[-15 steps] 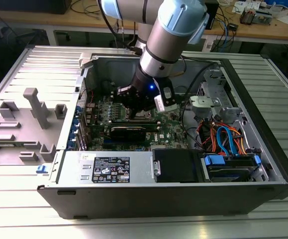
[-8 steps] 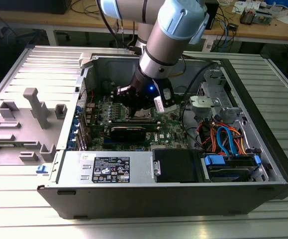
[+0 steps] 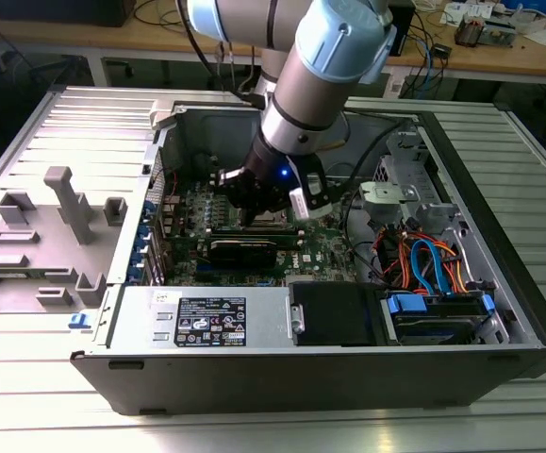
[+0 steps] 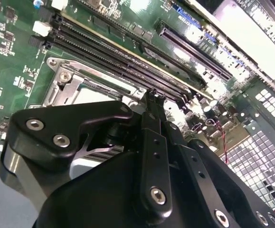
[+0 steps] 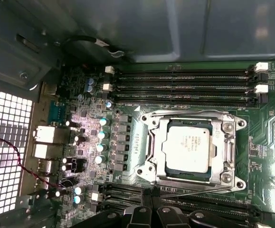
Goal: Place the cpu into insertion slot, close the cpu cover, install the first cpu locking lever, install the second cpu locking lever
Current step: 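Install the second cpu locking lever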
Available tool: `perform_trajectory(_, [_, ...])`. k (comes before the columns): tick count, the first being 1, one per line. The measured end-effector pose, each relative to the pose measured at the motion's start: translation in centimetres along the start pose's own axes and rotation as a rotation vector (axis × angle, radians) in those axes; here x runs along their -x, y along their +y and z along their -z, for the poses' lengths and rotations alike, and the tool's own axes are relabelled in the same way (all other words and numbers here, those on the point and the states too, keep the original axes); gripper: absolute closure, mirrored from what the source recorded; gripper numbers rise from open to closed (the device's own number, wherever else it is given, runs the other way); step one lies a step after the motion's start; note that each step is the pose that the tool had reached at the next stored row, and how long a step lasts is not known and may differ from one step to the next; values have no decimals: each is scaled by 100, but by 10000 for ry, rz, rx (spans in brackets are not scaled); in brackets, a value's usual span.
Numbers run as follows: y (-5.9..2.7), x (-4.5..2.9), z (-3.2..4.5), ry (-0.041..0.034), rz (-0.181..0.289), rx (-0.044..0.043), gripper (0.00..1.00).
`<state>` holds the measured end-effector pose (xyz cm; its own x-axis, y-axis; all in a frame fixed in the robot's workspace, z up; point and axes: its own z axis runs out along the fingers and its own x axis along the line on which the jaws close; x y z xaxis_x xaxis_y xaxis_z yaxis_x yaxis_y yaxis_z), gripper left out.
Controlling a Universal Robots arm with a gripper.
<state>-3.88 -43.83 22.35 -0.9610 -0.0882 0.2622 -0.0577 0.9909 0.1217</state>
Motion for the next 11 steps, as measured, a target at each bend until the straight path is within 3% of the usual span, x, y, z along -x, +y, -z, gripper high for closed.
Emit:
perform_trajectory(3, [-2,-28,-26,17,148,-10,89])
perform_trajectory(7, [-5,-39,-67,32,379,68,89])
perform_trajectory(9, [-6,-46,-87,-12,416,184,89])
perform_trajectory(11, [-6,-65,-93,-104,459,290,89])
